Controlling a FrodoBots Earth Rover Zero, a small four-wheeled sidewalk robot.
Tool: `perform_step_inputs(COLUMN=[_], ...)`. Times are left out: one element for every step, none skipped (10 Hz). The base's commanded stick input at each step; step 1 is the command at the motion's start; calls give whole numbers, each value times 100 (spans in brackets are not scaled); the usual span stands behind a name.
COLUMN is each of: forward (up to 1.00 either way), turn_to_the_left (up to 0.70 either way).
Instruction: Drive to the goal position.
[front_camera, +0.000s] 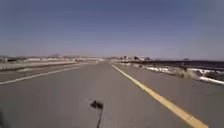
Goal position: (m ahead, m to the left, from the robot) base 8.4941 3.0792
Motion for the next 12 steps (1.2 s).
perform_step_inputs(forward=[100, 100, 100, 100, 100, 100, 100, 100, 100, 100, 100, 100], turn_to_the_left=[-1, -1, -1, -1, -1, -1, -1, -1, -1, 39, 36, 21])
